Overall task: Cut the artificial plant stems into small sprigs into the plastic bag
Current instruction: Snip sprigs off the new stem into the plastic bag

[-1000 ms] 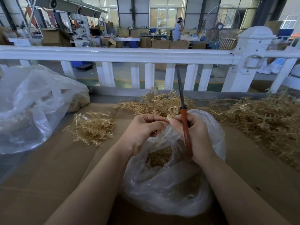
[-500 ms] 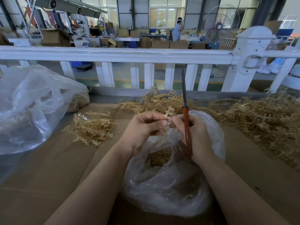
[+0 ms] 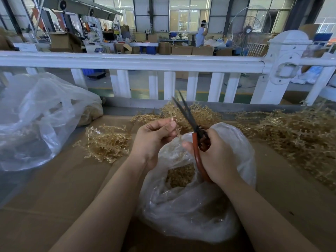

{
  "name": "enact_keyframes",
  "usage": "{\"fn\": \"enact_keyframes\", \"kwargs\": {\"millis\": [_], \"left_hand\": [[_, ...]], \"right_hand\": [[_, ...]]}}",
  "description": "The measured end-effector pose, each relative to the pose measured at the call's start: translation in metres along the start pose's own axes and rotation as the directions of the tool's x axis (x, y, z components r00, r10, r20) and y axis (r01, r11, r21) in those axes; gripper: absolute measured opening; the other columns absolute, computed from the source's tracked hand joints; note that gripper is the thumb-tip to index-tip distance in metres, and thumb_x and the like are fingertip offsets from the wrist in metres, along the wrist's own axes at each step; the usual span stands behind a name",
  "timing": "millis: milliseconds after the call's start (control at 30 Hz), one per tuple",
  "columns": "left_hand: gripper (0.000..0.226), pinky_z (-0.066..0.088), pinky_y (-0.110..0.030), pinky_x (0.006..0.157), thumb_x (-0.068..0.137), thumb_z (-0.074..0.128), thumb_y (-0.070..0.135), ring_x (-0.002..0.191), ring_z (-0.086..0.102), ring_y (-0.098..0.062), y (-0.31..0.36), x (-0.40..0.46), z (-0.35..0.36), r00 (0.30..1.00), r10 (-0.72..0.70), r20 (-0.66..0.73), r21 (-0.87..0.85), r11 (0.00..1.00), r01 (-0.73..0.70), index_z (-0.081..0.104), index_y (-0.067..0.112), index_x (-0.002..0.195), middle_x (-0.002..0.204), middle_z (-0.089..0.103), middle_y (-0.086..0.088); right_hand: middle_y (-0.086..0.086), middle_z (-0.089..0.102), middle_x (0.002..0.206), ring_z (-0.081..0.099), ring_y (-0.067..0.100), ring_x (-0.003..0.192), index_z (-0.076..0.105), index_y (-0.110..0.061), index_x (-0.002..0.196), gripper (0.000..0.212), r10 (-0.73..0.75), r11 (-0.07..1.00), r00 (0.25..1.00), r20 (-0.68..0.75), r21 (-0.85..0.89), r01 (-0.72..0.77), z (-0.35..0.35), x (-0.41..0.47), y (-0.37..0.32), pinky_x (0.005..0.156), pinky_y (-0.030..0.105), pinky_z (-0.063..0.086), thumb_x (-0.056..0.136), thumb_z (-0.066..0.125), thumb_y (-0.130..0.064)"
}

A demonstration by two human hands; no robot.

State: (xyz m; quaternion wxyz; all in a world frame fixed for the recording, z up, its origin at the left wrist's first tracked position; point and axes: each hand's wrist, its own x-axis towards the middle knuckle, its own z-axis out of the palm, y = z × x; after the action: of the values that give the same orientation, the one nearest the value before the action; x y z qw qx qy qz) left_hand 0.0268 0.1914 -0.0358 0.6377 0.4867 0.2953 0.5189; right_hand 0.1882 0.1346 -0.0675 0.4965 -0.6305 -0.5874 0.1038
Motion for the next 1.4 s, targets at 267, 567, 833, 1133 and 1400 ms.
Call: {"fn": "enact_keyframes", "kwargs": {"millis": [267,567,833,1133,1400], "left_hand": [[0.003,0.054,-0.021,0.071,0.076,0.071,0.014,0.069,0.058,-0.01,0.0046,-0.001,-0.0011,0.999,-0.024,0.032,-0.073,0.997,0.027,0.073,0.016,0.075,0.073,0.063,-0.002],[0.01,0.059,-0.025,0.069,0.081,0.065,0.003,0.068,0.07,-0.012,0.0062,-0.0013,-0.0028,0.998,-0.058,0.015,-0.115,0.992,0.06,0.072,0.011,0.082,0.076,0.073,-0.004],[0.016,0.052,-0.019,0.066,0.076,0.069,0.005,0.061,0.059,-0.008,0.0063,-0.0016,-0.0023,0.997,-0.08,0.013,-0.085,0.993,0.081,0.078,0.015,0.083,0.071,0.066,0.0],[0.01,0.049,-0.015,0.061,0.074,0.07,0.01,0.061,0.06,-0.005,0.0052,-0.002,-0.0025,0.989,-0.121,0.08,-0.124,0.984,0.131,0.077,0.015,0.079,0.067,0.067,0.003],[0.013,0.044,-0.015,0.061,0.076,0.069,0.012,0.061,0.06,-0.003,0.006,-0.0029,-0.0014,0.983,-0.149,0.112,-0.141,0.976,0.164,0.07,0.013,0.089,0.068,0.068,0.005]], "right_hand": [[-0.019,0.055,0.082,0.058,0.003,0.077,0.045,-0.033,0.088,0.072,-0.081,0.958,0.997,-0.001,-0.277,0.078,0.0039,0.0017,0.0056,0.066,0.028,0.054,0.059,0.035,-0.099],[-0.018,0.055,0.084,0.058,0.004,0.078,0.044,-0.032,0.092,0.068,-0.099,0.916,0.995,0.016,-0.39,0.097,0.0036,0.0012,0.0078,0.062,0.025,0.051,0.065,0.042,-0.094],[-0.02,0.053,0.079,0.054,0.001,0.07,0.044,-0.033,0.09,0.059,-0.113,0.89,0.994,0.007,-0.444,0.104,0.0021,0.0006,0.0049,0.053,0.016,0.035,0.07,0.053,-0.088],[-0.017,0.045,0.062,0.043,-0.002,0.055,0.029,-0.035,0.072,0.064,-0.112,0.899,0.993,-0.04,-0.429,0.084,-0.0006,-0.0017,-0.0019,0.047,0.02,0.026,0.061,0.034,-0.098],[-0.017,0.04,0.055,0.039,-0.003,0.05,0.036,-0.031,0.075,0.062,-0.177,0.895,0.981,-0.075,-0.427,0.129,-0.0006,-0.0045,-0.0015,0.046,0.017,0.024,0.065,0.039,-0.092]]}}
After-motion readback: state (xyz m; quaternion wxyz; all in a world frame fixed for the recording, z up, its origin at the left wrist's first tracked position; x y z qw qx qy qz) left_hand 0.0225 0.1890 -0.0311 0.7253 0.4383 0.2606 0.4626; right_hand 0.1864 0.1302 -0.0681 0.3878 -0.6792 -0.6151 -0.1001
